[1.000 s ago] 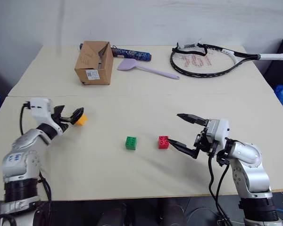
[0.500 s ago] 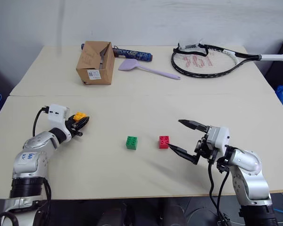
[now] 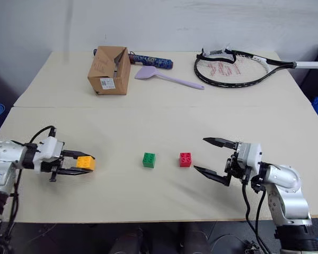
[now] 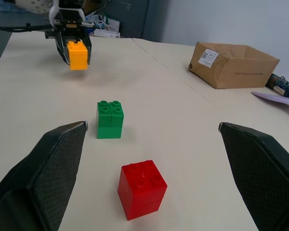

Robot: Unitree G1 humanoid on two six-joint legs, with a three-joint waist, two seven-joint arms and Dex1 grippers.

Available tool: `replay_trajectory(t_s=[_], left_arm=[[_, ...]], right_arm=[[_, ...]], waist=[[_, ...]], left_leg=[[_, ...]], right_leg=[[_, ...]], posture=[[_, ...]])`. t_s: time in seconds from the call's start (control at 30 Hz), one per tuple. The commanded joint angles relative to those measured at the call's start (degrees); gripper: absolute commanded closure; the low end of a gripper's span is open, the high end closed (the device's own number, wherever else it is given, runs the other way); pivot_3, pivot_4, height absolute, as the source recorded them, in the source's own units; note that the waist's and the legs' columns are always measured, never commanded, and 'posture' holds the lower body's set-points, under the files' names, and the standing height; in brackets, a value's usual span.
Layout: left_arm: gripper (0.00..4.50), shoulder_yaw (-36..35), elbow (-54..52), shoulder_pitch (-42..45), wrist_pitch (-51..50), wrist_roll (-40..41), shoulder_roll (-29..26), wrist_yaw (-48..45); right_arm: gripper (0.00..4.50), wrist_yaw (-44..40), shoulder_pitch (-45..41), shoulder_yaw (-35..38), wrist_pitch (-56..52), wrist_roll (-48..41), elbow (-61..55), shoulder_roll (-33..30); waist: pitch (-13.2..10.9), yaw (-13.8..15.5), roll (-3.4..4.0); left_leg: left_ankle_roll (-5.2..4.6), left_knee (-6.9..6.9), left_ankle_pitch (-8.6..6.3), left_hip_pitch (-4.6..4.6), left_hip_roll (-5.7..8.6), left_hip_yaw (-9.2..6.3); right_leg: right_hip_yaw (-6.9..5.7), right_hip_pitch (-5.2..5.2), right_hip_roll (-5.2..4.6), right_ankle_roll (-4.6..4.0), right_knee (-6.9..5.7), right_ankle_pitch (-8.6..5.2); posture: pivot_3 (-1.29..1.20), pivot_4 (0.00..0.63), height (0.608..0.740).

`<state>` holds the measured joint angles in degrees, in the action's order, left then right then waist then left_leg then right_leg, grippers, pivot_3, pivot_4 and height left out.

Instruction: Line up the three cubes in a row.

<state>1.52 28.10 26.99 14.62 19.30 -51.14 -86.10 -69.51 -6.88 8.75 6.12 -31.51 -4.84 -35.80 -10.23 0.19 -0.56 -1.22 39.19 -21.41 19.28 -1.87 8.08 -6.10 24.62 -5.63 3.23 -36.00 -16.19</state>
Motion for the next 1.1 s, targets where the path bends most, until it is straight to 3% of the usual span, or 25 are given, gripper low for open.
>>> replay_trajectory(t_s=[0.03, 0.27, 0.47, 0.77, 0.9, 1.1], left_arm=[[2.99, 3.8, 4.6, 3.6, 4.2, 0.1, 1.6, -6.4], [2.99, 8.4, 8.1, 6.3, 5.4, 2.1, 3.4, -6.4], [2.99, 8.4, 10.1, 8.8, 5.5, 1.4, 7.1, -6.4], [2.99, 9.3, 11.7, 8.5, 6.4, -1.0, 8.2, -5.5], [1.65, 8.2, 11.8, 8.4, 4.6, -1.1, 8.0, -4.8], [0.02, 2.8, 7.4, 3.2, 4.3, 0.9, 3.6, -2.5]], right_arm=[[0.00, -0.7, 0.9, 2.4, -0.2, -1.2, -0.9, -1.5], [0.00, 0.2, 4.0, 3.6, -0.8, -1.7, -3.4, -2.1], [0.00, 0.9, 5.0, 3.7, -1.0, -1.3, -4.4, -2.1], [0.00, -0.5, 4.7, 4.4, -0.4, -0.9, -2.8, -3.6], [0.00, -0.8, 4.0, 4.1, -0.2, -0.7, -1.8, -3.4], [0.00, -2.6, 4.4, 4.8, 0.0, -1.0, -0.3, -4.0]], waist=[[0.0, -0.2, 0.00], [0.0, -0.6, -0.03], [0.0, -0.2, -0.04], [0.0, -0.4, -0.05], [0.0, -0.3, -0.05], [0.0, -0.5, -0.05]], left_leg=[[-0.02, 0.00, 0.01, 0.01, 0.00, 0.02], [-0.08, 0.00, 0.00, 0.01, -0.03, 0.13], [-0.14, 0.05, 0.02, 0.01, 0.03, 0.10], [-0.14, 0.04, 0.03, 0.02, 0.01, 0.10], [-0.15, 0.05, 0.03, 0.01, 0.02, 0.10], [-0.14, 0.04, 0.03, 0.02, -0.01, 0.08]], right_leg=[[0.01, 0.01, 0.01, 0.01, -0.03, 0.00], [0.00, 0.03, 0.12, 0.09, -0.09, 0.05], [0.04, 0.00, 0.04, 0.13, -0.02, 0.07], [0.02, 0.01, 0.08, 0.13, -0.04, 0.07], [0.01, 0.00, 0.07, 0.13, -0.01, 0.07], [0.06, 0.00, 0.07, 0.13, -0.03, 0.07]], posture=[[0.00, 0.150, 0.740], [0.00, 0.150, 0.740], [0.00, 0.150, 0.740], [0.00, 0.150, 0.740], [0.00, 0.150, 0.740], [0.00, 0.150, 0.740]])
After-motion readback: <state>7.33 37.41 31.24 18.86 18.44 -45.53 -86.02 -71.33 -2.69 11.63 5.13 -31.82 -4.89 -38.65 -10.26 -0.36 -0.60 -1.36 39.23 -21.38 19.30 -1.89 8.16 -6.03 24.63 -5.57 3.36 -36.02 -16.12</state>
